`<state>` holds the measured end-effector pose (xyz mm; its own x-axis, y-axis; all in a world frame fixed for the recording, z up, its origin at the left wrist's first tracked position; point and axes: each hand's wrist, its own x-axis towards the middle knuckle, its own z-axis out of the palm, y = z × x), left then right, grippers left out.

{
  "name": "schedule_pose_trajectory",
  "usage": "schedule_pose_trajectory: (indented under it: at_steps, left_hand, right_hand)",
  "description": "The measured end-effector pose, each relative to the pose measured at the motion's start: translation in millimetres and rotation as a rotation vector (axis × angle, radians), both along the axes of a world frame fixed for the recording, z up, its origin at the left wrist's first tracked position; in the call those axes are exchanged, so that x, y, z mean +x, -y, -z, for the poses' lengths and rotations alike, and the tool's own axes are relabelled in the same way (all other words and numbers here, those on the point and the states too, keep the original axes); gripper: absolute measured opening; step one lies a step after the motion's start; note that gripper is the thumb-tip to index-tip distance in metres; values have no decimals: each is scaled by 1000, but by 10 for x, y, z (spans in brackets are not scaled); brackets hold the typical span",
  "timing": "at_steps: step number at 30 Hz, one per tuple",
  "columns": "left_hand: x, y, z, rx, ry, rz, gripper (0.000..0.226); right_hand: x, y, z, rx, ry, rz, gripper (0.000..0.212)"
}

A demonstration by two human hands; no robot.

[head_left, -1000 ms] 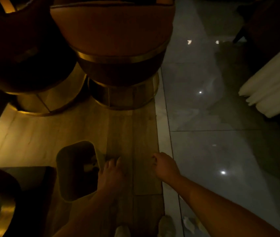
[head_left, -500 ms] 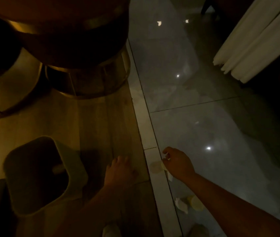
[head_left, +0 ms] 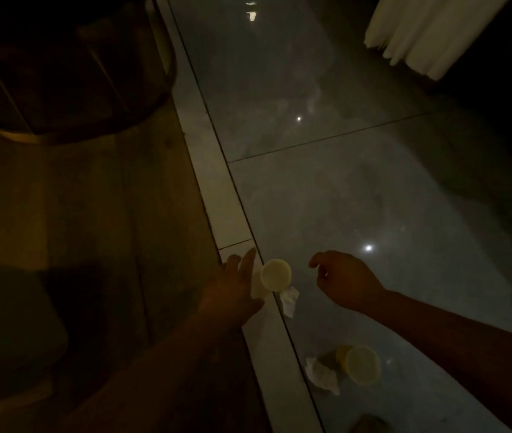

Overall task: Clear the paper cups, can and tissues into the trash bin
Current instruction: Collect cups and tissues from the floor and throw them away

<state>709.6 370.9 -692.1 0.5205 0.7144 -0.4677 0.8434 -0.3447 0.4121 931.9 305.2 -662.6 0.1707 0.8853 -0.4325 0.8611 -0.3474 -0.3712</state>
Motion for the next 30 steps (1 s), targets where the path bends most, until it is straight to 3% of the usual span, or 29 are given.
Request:
schedule_pose_trajectory:
  at_steps: [7,11,15,21,23,26,30]
  left_hand:
    - [442,-97,817,-15,59,185,120]
    - [526,-173,1129,12,103,193,115]
    - [544,-153,1275,-9,221,142,98]
    - [562,-95,1220,-40,277,115,102]
    - [577,-61,1169,0,291,84,93]
    - [570,-10,1103,22,324,91,83]
    - [511,85,1064,9,388,136,88]
  right_hand:
    - [499,537,517,-293,48,-241,53]
    - [680,837,579,-526,69,-380,71]
    - [793,1123,641,-597,147,-447,79]
    - [847,1463,1032,-425,156,-336,45]
    - [833,1462,1065,-363,165,-318,34]
    - [800,1428,1078,-271,132,-273,26]
    - [786,1328,1035,-175,91,-210,23]
